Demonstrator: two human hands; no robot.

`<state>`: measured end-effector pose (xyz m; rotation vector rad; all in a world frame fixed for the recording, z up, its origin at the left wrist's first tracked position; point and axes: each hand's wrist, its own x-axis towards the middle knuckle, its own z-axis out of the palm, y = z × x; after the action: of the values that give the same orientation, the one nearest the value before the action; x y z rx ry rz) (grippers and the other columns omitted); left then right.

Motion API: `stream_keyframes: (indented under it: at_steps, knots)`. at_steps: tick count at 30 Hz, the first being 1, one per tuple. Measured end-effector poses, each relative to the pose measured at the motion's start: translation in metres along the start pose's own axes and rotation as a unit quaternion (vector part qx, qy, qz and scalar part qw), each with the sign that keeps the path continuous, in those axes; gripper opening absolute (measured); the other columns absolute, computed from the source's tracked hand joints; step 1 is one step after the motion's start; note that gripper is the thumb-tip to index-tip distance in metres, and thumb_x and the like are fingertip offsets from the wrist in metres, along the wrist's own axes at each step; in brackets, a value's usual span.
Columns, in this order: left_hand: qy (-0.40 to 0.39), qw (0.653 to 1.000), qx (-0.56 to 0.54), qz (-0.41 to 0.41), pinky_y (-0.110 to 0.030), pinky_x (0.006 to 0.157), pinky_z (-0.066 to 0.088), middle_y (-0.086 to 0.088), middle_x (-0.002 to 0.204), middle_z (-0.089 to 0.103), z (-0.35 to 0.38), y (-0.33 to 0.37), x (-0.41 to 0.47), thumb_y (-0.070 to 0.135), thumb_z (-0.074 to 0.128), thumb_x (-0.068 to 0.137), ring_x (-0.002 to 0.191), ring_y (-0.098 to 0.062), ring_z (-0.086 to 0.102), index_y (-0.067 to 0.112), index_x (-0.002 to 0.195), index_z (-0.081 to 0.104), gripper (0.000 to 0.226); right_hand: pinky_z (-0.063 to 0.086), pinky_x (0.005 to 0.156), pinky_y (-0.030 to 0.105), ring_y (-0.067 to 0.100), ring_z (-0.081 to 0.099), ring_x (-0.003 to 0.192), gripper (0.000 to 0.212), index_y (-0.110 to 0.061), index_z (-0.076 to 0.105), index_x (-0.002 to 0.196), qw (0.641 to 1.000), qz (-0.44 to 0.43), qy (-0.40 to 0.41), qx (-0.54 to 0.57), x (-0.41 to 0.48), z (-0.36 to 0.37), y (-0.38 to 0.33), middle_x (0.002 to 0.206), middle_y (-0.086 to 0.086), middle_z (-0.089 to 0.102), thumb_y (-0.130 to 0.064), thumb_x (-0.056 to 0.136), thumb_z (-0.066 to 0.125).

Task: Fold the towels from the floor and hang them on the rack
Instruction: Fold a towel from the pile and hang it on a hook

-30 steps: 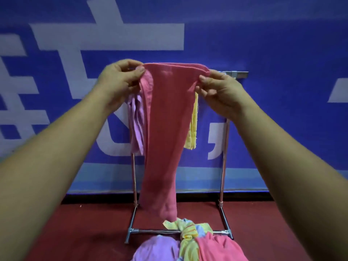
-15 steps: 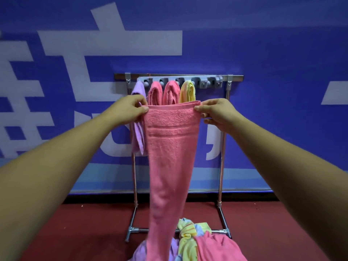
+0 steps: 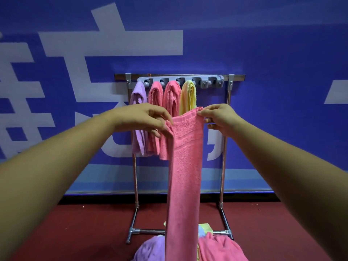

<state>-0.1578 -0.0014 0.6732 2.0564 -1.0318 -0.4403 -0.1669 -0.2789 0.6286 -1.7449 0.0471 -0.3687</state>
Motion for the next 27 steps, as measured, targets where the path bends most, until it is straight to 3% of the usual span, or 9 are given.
stream_keyframes:
  at_steps: [2, 5, 9, 13, 16, 19, 21, 25, 27]
  knots:
    - [0.005, 0.992, 0.128, 0.011, -0.030, 0.093, 0.055, -0.009, 0.102, 0.073, 0.007, 0.004, 0.003, 0.003, 0.061, 0.093, 0.100, -0.018, 0.069, 0.011, 0.113, 0.064, 0.022, 0.049, 0.068, 0.032, 0.012, 0.060, 0.066, 0.013, -0.007, 0.070, 0.094, 1.000, 0.008, 0.001, -0.007, 0.002, -0.001, 0.002, 0.078, 0.003, 0.066, -0.014, 0.085, 0.077]
    - [0.055, 0.950, 0.300, 0.064, -0.021, 0.092, 0.053, 0.011, 0.103, 0.071, 0.019, 0.018, 0.007, 0.014, 0.061, 0.095, 0.097, 0.001, 0.066, 0.021, 0.112, 0.066, 0.019, 0.049, 0.066, 0.031, 0.012, 0.060, 0.065, 0.011, -0.011, 0.069, 0.090, 1.000, 0.014, 0.003, -0.007, 0.003, -0.001, 0.005, 0.075, 0.001, 0.066, -0.014, 0.085, 0.078]
    - [0.054, 0.942, 0.308, 0.122, -0.021, 0.085, 0.051, 0.015, 0.098, 0.068, 0.024, 0.029, 0.014, 0.025, 0.064, 0.094, 0.092, 0.001, 0.063, 0.029, 0.104, 0.069, 0.012, 0.048, 0.064, 0.028, 0.010, 0.063, 0.063, 0.008, -0.014, 0.069, 0.086, 1.000, 0.013, -0.004, 0.013, 0.003, 0.001, 0.007, 0.076, -0.002, 0.068, -0.016, 0.086, 0.077]
    - [0.065, 0.944, 0.280, 0.165, -0.024, 0.103, 0.038, 0.021, 0.116, 0.053, 0.025, 0.026, 0.023, 0.030, 0.069, 0.090, 0.114, 0.003, 0.047, 0.022, 0.095, 0.073, 0.010, 0.049, 0.060, 0.025, 0.012, 0.062, 0.069, 0.007, -0.015, 0.070, 0.085, 0.999, 0.008, -0.039, 0.012, 0.000, 0.006, 0.004, 0.081, 0.000, 0.070, -0.017, 0.087, 0.076]
    - [0.044, 0.963, 0.201, 0.176, -0.020, 0.108, 0.035, 0.019, 0.125, 0.061, 0.027, 0.028, 0.024, 0.022, 0.067, 0.091, 0.124, 0.002, 0.049, 0.014, 0.099, 0.072, 0.012, 0.049, 0.056, 0.023, 0.015, 0.059, 0.071, 0.002, -0.012, 0.072, 0.088, 0.998, 0.001, -0.055, 0.025, -0.002, 0.009, 0.000, 0.081, 0.003, 0.068, -0.013, 0.090, 0.071]
    - [0.043, 0.974, 0.157, 0.155, -0.029, 0.101, 0.047, 0.005, 0.108, 0.072, 0.030, 0.029, 0.025, 0.024, 0.066, 0.092, 0.109, -0.009, 0.064, 0.017, 0.104, 0.073, 0.015, 0.049, 0.061, 0.027, 0.014, 0.058, 0.065, 0.003, -0.008, 0.070, 0.090, 0.997, -0.015, -0.067, 0.028, -0.002, 0.014, -0.003, 0.073, 0.004, 0.066, -0.009, 0.088, 0.072]
    - [0.099, 0.970, 0.180, 0.127, -0.029, 0.090, 0.051, 0.005, 0.096, 0.073, 0.030, 0.028, 0.028, 0.030, 0.067, 0.091, 0.097, -0.013, 0.066, 0.023, 0.101, 0.074, 0.014, 0.050, 0.061, 0.029, 0.016, 0.059, 0.063, 0.011, -0.009, 0.068, 0.094, 0.996, -0.039, -0.071, 0.045, -0.003, 0.018, -0.004, 0.077, 0.010, 0.065, -0.004, 0.087, 0.073]
    - [0.224, 0.947, 0.208, 0.095, -0.019, 0.073, 0.046, 0.010, 0.086, 0.070, 0.026, 0.021, 0.035, 0.032, 0.069, 0.090, 0.079, 0.000, 0.061, 0.021, 0.096, 0.075, 0.014, 0.052, 0.062, 0.031, 0.017, 0.058, 0.060, 0.018, -0.013, 0.063, 0.090, 0.990, -0.099, -0.080, 0.065, -0.007, 0.021, -0.007, 0.076, 0.014, 0.062, 0.004, 0.088, 0.069]
    - [0.252, 0.941, 0.208, 0.087, -0.019, 0.072, 0.047, 0.007, 0.086, 0.071, 0.025, 0.017, 0.038, 0.030, 0.071, 0.089, 0.079, -0.002, 0.062, 0.018, 0.095, 0.075, 0.015, 0.054, 0.066, 0.031, 0.017, 0.058, 0.061, 0.014, -0.008, 0.066, 0.087, 0.987, -0.110, -0.090, 0.080, -0.009, 0.023, -0.010, 0.075, 0.013, 0.063, 0.007, 0.089, 0.066]
